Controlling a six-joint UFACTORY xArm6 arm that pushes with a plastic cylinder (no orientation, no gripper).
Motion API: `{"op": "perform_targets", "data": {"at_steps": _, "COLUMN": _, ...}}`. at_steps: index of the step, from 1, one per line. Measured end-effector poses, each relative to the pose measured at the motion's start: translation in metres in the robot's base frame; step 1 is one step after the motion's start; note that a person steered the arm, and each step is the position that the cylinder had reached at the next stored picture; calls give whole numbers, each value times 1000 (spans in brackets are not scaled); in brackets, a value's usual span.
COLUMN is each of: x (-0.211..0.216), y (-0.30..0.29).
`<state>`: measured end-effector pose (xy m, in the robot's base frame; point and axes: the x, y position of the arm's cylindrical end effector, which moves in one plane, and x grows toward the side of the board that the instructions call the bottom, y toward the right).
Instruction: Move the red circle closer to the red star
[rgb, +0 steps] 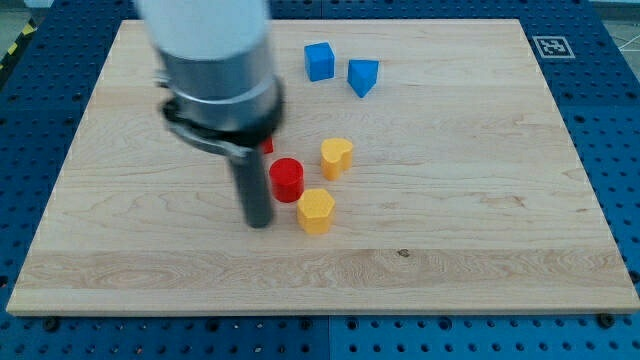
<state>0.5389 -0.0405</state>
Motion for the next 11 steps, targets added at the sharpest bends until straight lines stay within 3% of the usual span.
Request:
{"op": "perform_targets", "data": {"at_steps": 1, "x": 2, "y": 49}}
{"op": "perform_targets", "data": {"at_steps": 2, "x": -14, "y": 44}}
{"op": "perform_targets", "data": {"at_steps": 6, "x": -6, "y": -33}}
{"op": "perform_targets", "data": {"at_steps": 8, "x": -43, "y": 24}}
{"op": "perform_targets", "data": {"at_steps": 11, "x": -77, "y": 33}}
